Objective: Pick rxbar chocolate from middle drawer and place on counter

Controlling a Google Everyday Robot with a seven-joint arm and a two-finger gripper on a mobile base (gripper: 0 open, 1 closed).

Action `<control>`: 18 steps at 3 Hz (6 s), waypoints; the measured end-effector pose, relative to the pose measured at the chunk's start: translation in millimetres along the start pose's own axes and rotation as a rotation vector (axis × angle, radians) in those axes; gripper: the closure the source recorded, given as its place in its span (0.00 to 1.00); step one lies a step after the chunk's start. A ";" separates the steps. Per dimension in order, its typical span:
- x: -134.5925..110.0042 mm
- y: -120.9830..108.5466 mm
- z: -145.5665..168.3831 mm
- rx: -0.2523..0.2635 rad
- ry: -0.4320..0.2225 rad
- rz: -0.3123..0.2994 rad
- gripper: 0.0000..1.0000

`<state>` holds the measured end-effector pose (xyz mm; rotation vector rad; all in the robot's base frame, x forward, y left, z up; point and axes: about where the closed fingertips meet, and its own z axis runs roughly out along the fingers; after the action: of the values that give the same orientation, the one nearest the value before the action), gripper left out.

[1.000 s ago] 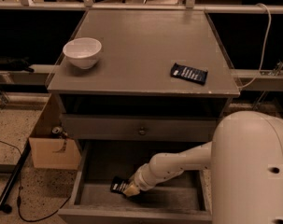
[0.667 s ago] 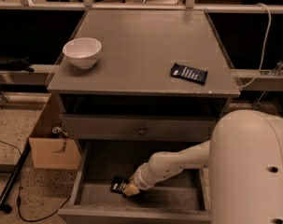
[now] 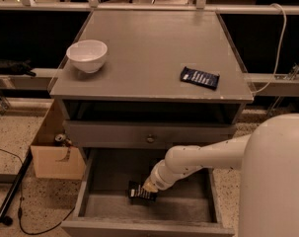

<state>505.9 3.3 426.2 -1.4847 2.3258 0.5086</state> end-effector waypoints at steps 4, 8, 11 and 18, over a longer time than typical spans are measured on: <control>3.4 -0.6 -110.8 0.138 0.001 -0.003 1.00; -2.9 10.3 -203.7 0.282 -0.010 -0.031 1.00; -18.4 21.7 -346.3 0.501 -0.109 -0.082 1.00; -184.7 -12.0 -443.5 0.651 -0.139 -0.414 1.00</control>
Offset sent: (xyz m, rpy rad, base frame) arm 0.0014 -0.0444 0.0592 -0.0366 -0.0725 -0.0692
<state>552.2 -61.8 900.0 -1.4645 1.7499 -0.2332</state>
